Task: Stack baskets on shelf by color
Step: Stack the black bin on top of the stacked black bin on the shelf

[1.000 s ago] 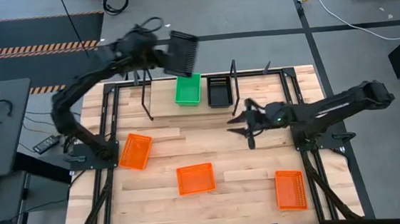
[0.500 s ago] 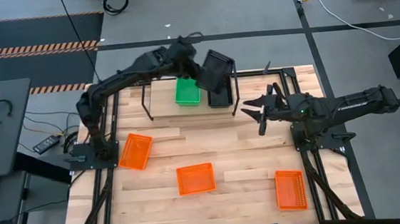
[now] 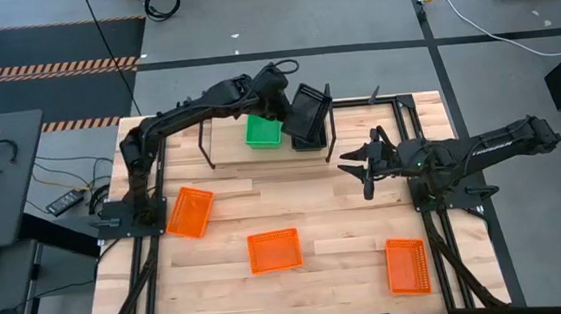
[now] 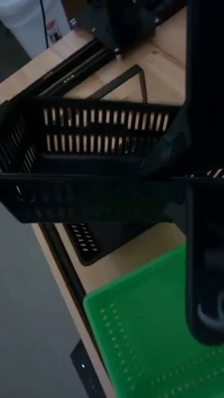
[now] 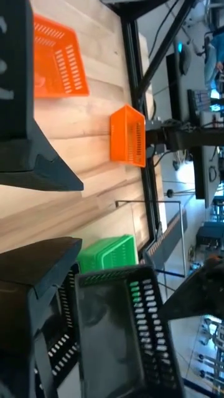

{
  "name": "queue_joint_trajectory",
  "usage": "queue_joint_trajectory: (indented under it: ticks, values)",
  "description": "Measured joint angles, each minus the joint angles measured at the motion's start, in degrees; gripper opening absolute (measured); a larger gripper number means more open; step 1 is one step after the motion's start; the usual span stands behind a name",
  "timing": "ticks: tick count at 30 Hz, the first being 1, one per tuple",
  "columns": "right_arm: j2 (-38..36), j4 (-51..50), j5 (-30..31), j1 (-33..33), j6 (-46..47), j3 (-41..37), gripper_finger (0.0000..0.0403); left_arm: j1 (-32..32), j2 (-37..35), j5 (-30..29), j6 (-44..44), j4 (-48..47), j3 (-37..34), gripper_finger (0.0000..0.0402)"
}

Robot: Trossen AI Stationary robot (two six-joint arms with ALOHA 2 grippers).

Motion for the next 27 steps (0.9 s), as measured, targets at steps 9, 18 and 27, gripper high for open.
queue_joint_trajectory:
  ticks: [9, 18, 27]
  values:
    - [0.0, 0.0, 0.0, 0.5, 0.0, 0.0, 0.0135, -0.2, 2.2, 1.7, -0.3, 0.0, 0.0, 0.0041]
    - [0.0, -0.3, 0.0, 0.5, 0.4, 0.0, 0.0135, -0.2, 2.1, 0.5, 0.3, -0.6, 0.0, 0.0084]
    - [0.0, -0.9, 0.1, 0.5, 0.4, 0.0, 0.0135, -0.1, 0.8, 0.4, 5.8, -1.5, 0.0, 0.0126]
